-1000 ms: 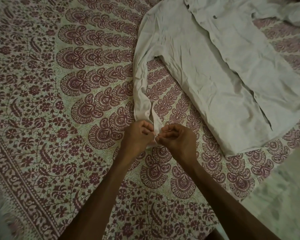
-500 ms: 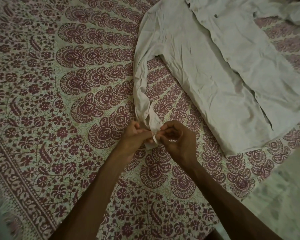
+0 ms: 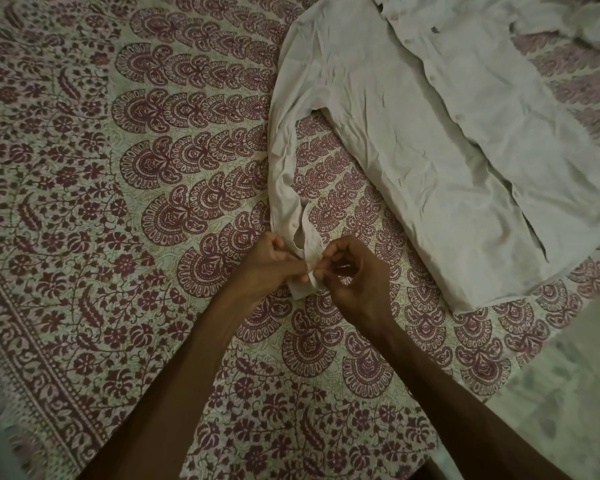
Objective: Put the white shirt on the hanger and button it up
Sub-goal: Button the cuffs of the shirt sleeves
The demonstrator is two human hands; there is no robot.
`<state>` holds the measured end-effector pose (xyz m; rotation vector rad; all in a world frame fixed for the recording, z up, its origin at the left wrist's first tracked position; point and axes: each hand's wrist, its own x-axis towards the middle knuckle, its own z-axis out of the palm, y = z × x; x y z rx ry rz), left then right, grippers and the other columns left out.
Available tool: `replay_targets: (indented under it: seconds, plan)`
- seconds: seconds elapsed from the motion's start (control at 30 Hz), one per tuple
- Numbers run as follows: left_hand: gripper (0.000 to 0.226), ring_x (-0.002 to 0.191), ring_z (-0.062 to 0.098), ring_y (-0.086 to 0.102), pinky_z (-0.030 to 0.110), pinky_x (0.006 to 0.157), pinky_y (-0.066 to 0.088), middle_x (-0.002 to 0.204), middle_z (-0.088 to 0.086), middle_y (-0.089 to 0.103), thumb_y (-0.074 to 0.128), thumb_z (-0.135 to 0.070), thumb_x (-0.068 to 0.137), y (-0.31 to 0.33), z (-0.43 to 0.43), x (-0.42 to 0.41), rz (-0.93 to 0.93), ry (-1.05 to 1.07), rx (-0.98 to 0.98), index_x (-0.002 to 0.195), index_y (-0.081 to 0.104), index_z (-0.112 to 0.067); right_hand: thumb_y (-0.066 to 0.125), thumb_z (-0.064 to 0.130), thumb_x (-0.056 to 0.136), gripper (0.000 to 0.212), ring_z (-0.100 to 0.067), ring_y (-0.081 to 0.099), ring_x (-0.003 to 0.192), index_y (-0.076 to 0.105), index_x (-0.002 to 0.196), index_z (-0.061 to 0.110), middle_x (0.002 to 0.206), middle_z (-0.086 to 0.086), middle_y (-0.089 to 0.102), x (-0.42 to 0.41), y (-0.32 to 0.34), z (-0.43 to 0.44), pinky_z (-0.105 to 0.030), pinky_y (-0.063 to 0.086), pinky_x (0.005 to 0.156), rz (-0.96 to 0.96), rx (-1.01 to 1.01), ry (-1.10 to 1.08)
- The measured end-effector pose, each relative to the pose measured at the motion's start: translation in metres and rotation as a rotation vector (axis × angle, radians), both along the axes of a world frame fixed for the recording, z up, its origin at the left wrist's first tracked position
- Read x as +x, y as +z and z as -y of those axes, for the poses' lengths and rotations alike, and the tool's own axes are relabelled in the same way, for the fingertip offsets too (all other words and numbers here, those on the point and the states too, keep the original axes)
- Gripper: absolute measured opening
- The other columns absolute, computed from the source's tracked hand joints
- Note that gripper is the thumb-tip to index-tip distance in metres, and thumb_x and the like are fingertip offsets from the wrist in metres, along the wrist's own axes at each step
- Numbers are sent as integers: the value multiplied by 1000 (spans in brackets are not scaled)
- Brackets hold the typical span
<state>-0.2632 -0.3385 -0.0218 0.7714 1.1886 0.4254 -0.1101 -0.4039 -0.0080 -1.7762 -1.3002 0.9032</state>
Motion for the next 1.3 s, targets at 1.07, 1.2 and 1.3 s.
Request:
replay_targets:
  seconds: [1.07, 1.2, 1.3]
  plan:
    - [29, 95, 27, 71, 44, 77, 59, 108, 5, 73, 69, -30, 88, -2, 35, -9, -53, 240, -135, 115, 65, -19, 57, -4, 85, 24, -15, 58, 67, 64, 103, 10, 84, -5, 63, 16, 1, -22, -22, 51, 58, -1225, -852, -217]
    - [10, 69, 21, 66, 38, 57, 51, 77, 1, 69, 63, -25, 91, 2, 36, -14, -494, 79, 302, 89, 66, -15, 57, -1, 90, 16, -14, 60, 70, 66, 100, 7, 92, -11, 67, 18, 3, -17, -23, 50, 61, -642, -726, -93]
    - [17, 63, 9, 50, 15, 47, 31, 77, -3, 57, 55, -24, 96, 12, 41, -8, -700, -51, 503, 99, 64, -10, 61, 10, 93, 17, -21, 68, 82, 67, 106, 1, 97, -13, 71, 10, 6, -14, -30, 60, 70, -654, -654, -108]
